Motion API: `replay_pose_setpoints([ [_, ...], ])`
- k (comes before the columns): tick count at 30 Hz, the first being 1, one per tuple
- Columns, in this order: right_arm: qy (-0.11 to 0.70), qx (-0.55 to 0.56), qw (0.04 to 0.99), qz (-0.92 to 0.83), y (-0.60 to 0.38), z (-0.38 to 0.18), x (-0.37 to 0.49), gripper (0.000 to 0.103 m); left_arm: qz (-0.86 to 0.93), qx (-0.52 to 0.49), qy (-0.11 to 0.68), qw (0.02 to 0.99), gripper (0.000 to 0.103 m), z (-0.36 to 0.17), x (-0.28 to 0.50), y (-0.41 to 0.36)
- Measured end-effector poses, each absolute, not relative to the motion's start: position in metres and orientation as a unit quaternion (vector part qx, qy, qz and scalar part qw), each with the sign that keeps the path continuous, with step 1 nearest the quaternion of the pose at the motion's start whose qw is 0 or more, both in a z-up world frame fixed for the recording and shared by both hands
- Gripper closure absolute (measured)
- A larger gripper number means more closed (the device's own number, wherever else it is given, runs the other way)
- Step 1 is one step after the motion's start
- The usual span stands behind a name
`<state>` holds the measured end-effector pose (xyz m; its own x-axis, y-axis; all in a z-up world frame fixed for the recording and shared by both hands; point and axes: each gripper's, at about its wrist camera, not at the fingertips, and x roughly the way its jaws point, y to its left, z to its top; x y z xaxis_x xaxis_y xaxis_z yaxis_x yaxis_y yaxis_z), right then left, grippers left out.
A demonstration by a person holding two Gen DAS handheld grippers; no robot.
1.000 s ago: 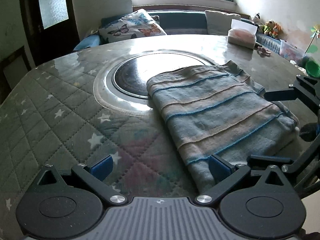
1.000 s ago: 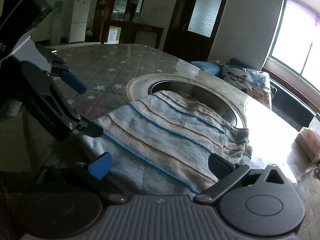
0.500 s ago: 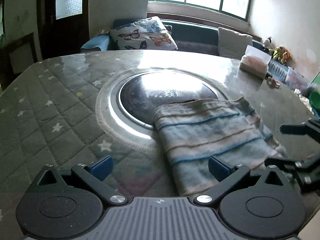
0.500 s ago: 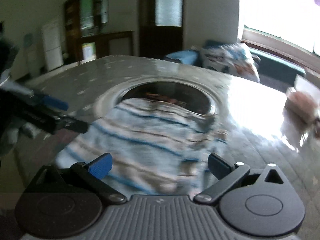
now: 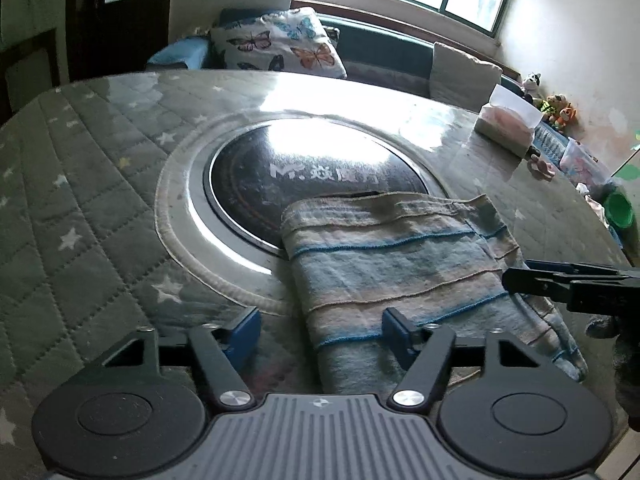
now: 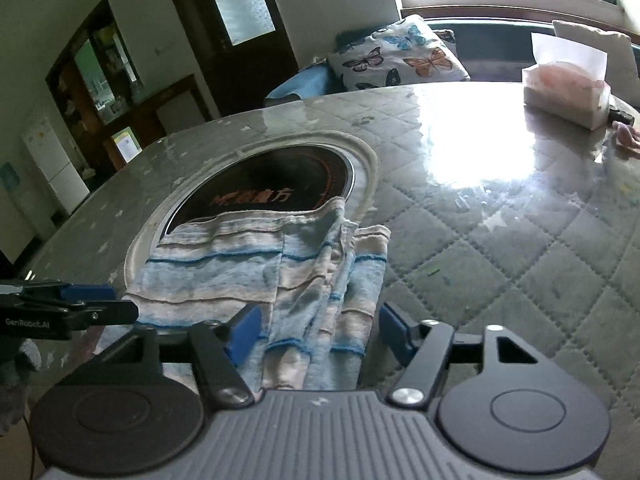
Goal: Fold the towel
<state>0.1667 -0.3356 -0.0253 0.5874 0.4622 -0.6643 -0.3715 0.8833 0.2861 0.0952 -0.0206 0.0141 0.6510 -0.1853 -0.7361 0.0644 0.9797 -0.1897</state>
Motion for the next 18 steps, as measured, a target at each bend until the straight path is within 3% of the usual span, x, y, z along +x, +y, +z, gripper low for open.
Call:
replay_pose_setpoints([
  [6, 0.396, 0.067, 0.883, 0.245, -0.332, -0.025, 0.169, 0.062, -0.076, -0.083, 0.414, 0.903, 0.044, 0.014, 0.099, -0.020],
  [13, 0.401, 0.080, 0.880, 0.242, -0.332, -0.026, 0.170, 0.074, -0.092, -0.112, 0.419, 0.896, 0.067, 0.014, 0.104, -0.018],
  [18, 0.395, 0.082, 0.886, 0.229, -0.328, -0.020, 0.166, 0.088, -0.086, -0.137, 0.419, 0.894, 0.087, 0.012, 0.103, -0.008],
])
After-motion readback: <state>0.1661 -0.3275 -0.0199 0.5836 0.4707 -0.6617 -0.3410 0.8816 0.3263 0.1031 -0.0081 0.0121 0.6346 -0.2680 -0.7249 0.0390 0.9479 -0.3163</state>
